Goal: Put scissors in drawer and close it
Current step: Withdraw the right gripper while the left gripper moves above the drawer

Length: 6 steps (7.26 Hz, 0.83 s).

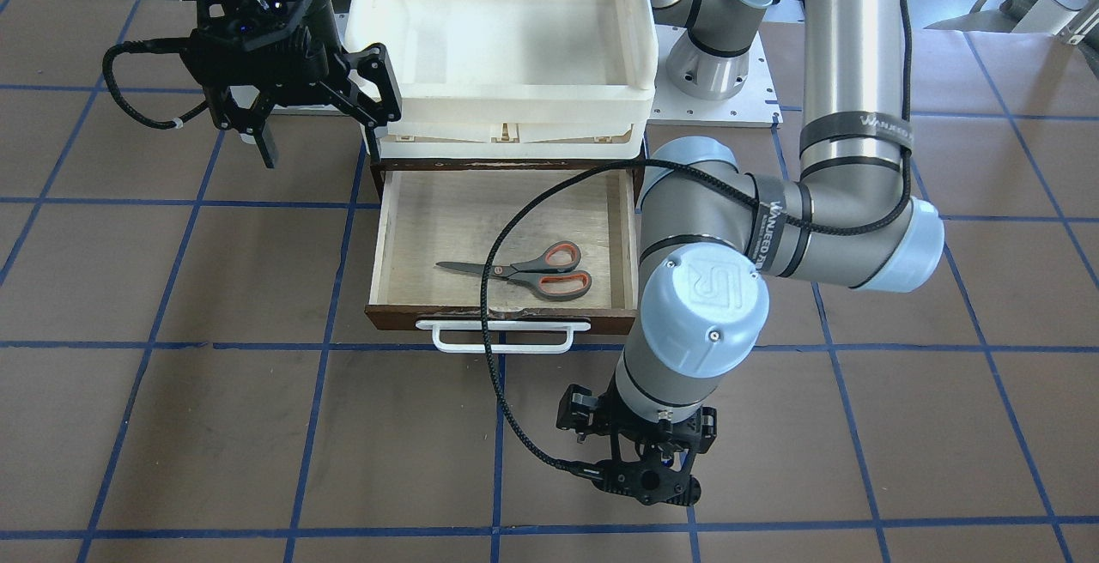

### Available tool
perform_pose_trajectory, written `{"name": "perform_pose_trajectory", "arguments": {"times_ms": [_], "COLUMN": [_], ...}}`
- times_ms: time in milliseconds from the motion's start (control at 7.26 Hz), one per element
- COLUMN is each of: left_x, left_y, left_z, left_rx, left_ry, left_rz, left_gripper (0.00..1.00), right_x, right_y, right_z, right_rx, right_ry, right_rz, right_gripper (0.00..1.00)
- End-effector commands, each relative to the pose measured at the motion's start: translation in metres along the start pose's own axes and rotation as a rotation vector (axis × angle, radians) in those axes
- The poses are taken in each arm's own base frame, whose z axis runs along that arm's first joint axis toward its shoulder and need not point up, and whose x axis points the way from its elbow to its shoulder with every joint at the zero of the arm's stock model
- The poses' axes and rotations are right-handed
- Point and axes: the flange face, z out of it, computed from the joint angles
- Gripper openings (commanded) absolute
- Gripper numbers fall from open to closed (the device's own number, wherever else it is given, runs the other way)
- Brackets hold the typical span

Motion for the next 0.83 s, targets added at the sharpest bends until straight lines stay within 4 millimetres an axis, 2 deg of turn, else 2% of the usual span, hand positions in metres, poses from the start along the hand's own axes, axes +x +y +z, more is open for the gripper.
{"name": "perform_pose_trajectory", "arguments": {"times_ms": [0,138,276,413,551,689], "left_x": [0.017,0.027,0.038,0.041,0.035,0.035], "left_y": [-0.005,-0.003,0.001,0.006,0.019,0.022], "left_z": [0.053,0.055,0.056,0.057,0.050,0.044], "left_rx": [-0.069,-0.083,-0.101,-0.129,-0.218,-0.232], "left_ry": [0.012,0.010,0.009,0.006,-0.013,-0.009], "left_rz": [-0.015,-0.026,-0.023,-0.023,-0.026,-0.026], "left_gripper": [1.00,1.00,1.00,1.00,1.00,1.00], "right_x": [0.021,0.052,0.062,0.057,0.057,0.057], "right_y": [-0.004,-0.009,-0.010,0.001,0.006,0.008], "right_z": [-0.001,0.002,0.000,-0.004,-0.005,-0.004], "right_rx": [-0.022,-0.050,-0.057,-0.090,-0.114,-0.119], "right_ry": [0.012,0.003,-0.028,-0.030,-0.019,-0.019], "right_rz": [0.042,0.107,0.134,0.142,0.143,0.142], "right_gripper": [1.00,1.00,1.00,1.00,1.00,1.00]}}
